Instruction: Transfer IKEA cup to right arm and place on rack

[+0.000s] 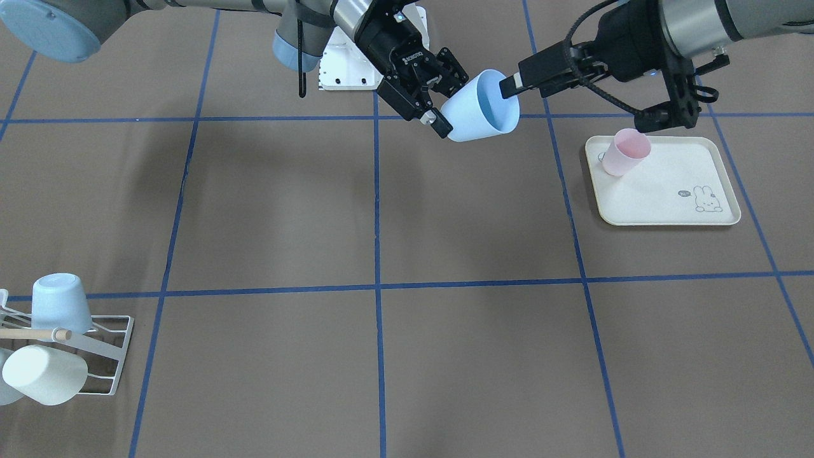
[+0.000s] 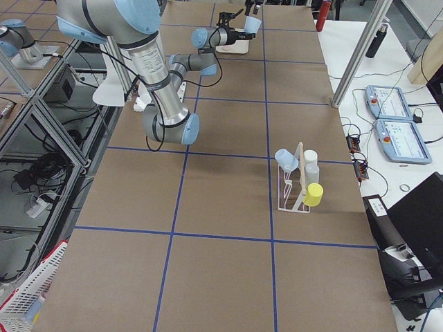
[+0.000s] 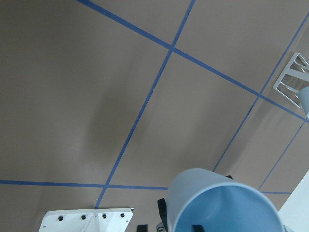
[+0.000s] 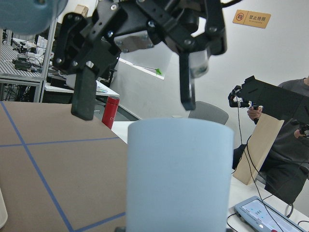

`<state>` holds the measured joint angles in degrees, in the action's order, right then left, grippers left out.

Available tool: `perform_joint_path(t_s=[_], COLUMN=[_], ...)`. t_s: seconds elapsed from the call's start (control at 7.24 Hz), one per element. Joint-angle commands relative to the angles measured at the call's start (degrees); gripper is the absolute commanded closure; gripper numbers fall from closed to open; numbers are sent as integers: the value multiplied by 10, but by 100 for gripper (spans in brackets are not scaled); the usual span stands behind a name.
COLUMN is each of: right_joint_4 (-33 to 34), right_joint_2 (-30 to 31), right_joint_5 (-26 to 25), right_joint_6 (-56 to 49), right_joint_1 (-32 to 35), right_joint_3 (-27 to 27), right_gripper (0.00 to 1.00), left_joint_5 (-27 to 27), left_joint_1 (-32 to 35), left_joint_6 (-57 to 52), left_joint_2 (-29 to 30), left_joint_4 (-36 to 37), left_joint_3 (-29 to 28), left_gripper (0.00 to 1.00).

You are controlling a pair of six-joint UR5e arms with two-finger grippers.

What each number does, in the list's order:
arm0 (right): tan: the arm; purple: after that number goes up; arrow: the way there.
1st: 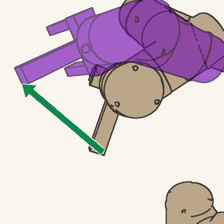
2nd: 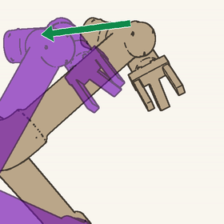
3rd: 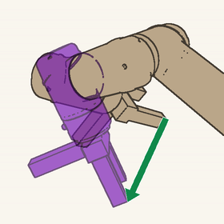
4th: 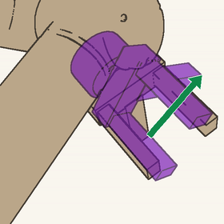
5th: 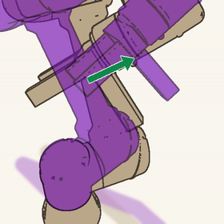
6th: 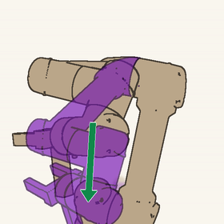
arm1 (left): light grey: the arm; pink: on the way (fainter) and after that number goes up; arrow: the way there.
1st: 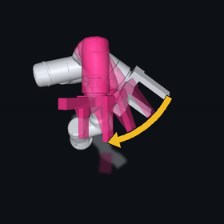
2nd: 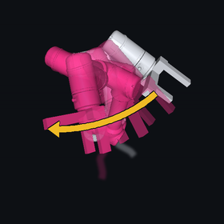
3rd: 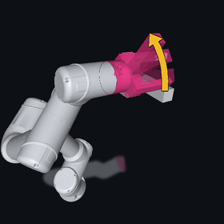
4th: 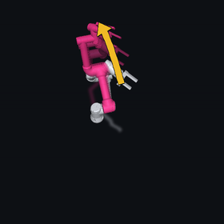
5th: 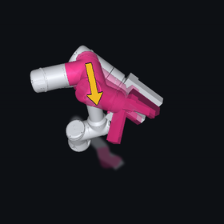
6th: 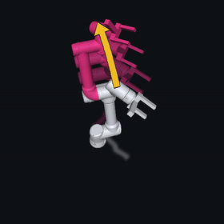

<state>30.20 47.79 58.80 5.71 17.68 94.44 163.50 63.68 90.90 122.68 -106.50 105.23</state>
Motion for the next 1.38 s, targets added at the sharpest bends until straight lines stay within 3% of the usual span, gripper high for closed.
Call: perform_joint_path(t_s=[0.0, 0.28, 0.69, 0.97, 1.24], right_joint_4=[11, 120, 349, 462, 521], right_joint_2=[40, 49, 61, 111, 166], right_joint_5=[1, 2, 17, 153, 166], right_joint_6=[0, 7, 11, -22, -168], right_joint_1=[22, 47, 95, 176, 231], right_joint_3=[14, 46, 124, 191, 208], right_gripper=[37, 39, 41, 43, 44], left_joint_5=[-89, -147, -172, -172, -180], left_joint_1=[8, -7, 2, 3, 5], left_joint_6=[0, -100, -264, -278, -289], left_joint_2=[-6, -27, -108, -125, -131], left_joint_4=[0, 5, 6, 6, 6], left_joint_3=[29, 29, 24, 24, 27], left_gripper=[0, 0, 0, 0, 0])
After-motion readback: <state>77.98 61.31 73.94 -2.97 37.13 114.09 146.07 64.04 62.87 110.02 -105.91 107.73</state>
